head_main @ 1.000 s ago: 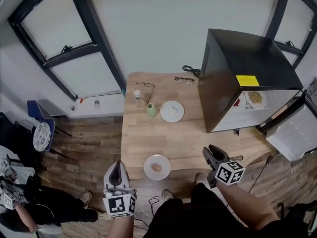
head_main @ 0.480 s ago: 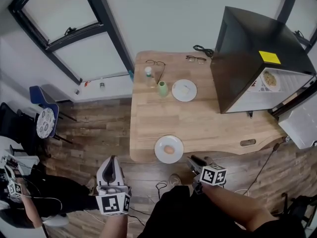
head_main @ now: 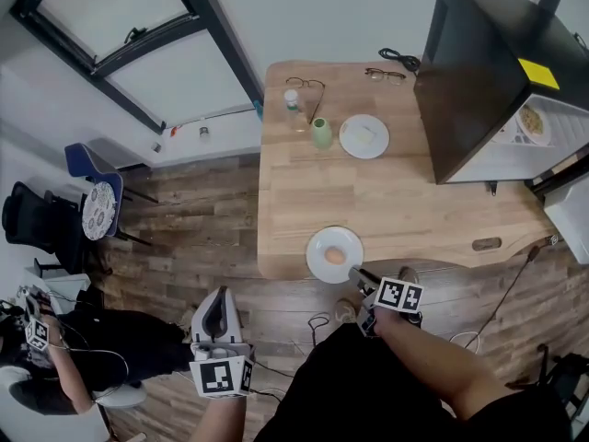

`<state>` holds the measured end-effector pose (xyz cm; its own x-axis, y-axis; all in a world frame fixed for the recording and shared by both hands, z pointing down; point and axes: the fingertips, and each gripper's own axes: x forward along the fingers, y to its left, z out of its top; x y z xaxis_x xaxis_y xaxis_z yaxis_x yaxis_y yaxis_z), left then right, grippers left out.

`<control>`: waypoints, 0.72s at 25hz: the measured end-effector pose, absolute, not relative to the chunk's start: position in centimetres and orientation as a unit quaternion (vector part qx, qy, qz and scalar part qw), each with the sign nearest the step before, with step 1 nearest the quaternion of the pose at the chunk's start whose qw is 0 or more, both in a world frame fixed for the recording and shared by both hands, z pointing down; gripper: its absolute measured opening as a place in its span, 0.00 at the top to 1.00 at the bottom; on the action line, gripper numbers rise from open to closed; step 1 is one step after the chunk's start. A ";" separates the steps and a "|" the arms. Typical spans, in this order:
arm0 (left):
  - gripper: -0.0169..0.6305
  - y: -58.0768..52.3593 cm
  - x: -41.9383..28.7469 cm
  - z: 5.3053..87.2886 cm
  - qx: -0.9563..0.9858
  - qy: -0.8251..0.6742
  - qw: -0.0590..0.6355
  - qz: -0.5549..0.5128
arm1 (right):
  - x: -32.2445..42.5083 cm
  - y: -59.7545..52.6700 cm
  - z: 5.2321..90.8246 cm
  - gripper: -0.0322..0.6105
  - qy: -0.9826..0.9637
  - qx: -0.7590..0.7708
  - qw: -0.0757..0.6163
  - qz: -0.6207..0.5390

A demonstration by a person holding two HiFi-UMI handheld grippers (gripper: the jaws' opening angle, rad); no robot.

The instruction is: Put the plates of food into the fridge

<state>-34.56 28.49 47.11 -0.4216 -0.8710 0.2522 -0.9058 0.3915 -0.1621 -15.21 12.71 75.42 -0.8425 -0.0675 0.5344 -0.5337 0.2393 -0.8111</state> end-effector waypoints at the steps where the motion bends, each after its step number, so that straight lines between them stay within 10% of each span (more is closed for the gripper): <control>1: 0.97 28.6 -34.8 47.3 0.533 -0.832 0.063 0.141 | -15.6 12.7 75.7 0.68 -0.758 0.196 0.198 0.590; 18: 0.97 26.2 -34.0 47.5 0.554 -0.824 0.066 0.102 | -15.3 11.3 73.9 0.90 -0.712 0.182 0.154 0.660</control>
<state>-33.97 26.19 47.50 -0.3776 -0.8992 0.2209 -0.9259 0.3654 -0.0954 -15.29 11.29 73.86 -0.8862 -0.0571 0.4597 -0.4627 0.0614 -0.8844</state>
